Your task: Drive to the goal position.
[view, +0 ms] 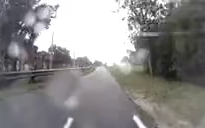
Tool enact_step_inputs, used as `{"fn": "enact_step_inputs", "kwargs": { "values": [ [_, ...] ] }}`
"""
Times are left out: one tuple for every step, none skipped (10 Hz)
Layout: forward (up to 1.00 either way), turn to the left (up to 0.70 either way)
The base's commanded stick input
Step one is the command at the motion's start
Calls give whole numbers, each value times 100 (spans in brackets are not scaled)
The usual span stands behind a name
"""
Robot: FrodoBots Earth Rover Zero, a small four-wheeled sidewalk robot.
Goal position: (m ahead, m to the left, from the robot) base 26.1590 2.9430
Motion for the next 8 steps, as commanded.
{"fn": "enact_step_inputs", "kwargs": {
  "values": [
    [85,0],
    [85,0],
    [85,0],
    [85,0],
    [85,0],
    [85,0],
    [85,0],
    [85,0]
  ]
}}
